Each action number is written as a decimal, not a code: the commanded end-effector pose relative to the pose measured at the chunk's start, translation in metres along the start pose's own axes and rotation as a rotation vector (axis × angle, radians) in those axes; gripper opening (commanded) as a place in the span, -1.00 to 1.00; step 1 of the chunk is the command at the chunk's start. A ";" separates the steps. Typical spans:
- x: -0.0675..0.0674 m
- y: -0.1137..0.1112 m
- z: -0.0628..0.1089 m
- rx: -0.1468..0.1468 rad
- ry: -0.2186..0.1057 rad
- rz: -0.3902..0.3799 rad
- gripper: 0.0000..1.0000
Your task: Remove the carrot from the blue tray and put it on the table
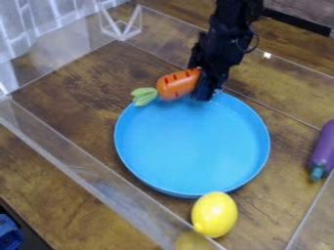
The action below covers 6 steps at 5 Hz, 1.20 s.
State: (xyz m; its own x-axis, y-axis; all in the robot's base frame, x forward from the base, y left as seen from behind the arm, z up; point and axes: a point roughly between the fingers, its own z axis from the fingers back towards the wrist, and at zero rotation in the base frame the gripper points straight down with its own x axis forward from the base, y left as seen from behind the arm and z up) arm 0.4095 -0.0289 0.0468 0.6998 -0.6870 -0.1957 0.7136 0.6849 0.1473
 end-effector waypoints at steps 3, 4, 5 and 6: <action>0.018 0.029 0.041 0.071 -0.071 -0.013 -1.00; 0.027 0.028 0.046 0.069 -0.069 -0.012 -1.00; 0.032 0.023 0.052 0.066 -0.066 -0.008 -1.00; 0.027 0.024 0.050 0.076 -0.077 -0.076 -1.00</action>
State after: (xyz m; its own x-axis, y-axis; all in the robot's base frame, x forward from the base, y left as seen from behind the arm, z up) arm 0.4425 -0.0470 0.0581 0.6280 -0.7524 -0.1988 0.7782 0.6090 0.1533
